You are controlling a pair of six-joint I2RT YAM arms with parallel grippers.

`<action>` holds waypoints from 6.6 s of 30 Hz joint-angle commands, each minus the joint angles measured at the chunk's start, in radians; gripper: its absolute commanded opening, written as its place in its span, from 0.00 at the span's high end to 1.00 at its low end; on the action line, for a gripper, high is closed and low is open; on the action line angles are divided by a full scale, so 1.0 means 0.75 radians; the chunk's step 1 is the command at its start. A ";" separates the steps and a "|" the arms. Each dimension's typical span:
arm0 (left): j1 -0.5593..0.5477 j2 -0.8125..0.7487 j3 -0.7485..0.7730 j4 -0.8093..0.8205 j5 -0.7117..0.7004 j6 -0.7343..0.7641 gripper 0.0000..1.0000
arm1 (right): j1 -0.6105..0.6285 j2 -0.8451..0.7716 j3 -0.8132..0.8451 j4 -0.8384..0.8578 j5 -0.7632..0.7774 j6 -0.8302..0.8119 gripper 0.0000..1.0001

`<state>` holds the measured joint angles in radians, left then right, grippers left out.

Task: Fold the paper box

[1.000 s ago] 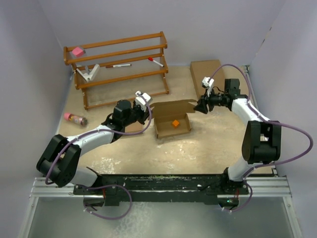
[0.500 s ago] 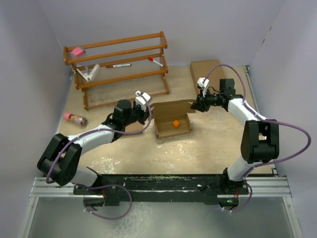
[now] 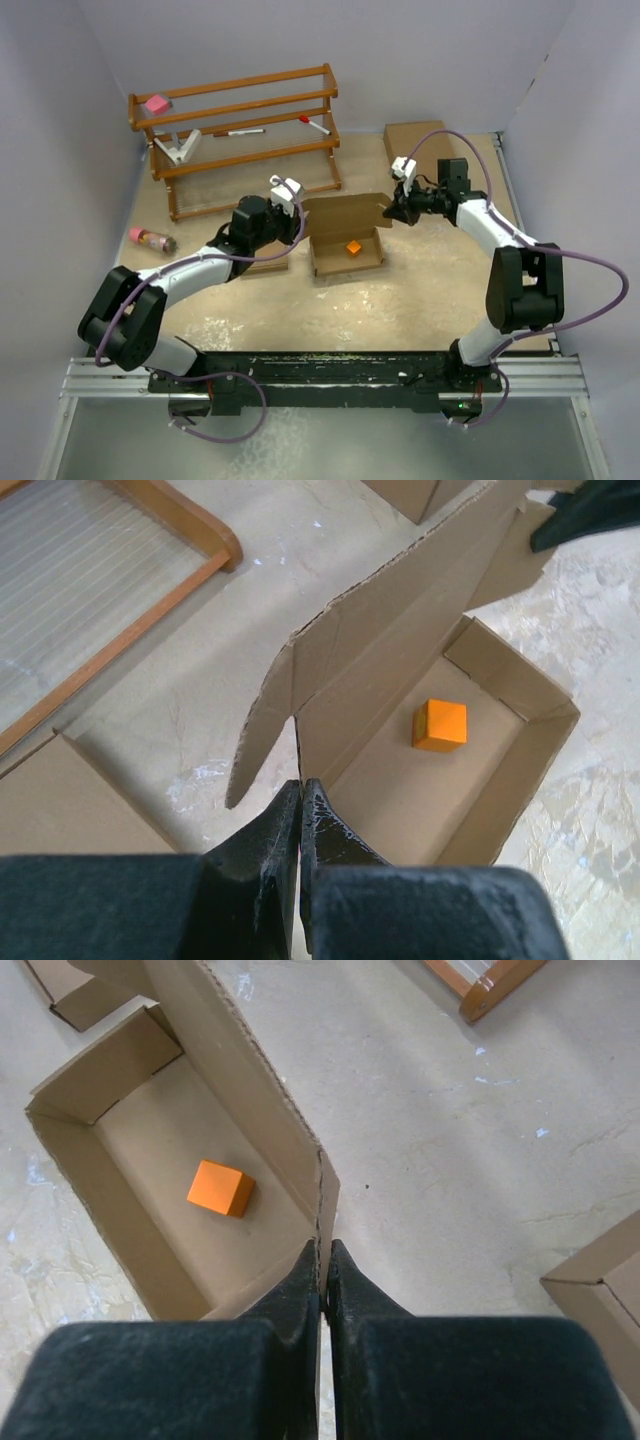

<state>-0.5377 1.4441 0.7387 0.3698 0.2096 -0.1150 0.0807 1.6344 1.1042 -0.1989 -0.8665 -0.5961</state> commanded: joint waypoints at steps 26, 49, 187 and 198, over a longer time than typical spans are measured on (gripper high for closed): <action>-0.210 0.289 0.381 -0.121 -0.927 -0.485 0.96 | 0.339 -0.002 0.011 0.565 0.883 0.751 1.00; -0.428 0.319 0.364 -0.262 -1.253 -0.695 0.95 | 0.514 -0.096 -0.186 0.575 1.147 0.976 1.00; -0.179 0.027 0.215 -0.292 -0.094 -0.526 0.52 | 0.526 -0.155 -0.231 -0.220 0.426 -0.776 0.59; -0.149 0.200 0.196 -0.345 -0.138 -0.491 0.62 | 0.392 -0.304 -0.037 -0.561 0.063 -0.784 0.40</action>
<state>-0.6628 1.5600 0.8581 0.1028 0.1066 -0.4889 0.4496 1.4628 0.9535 -0.5037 -0.6304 -1.1854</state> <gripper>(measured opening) 0.383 0.584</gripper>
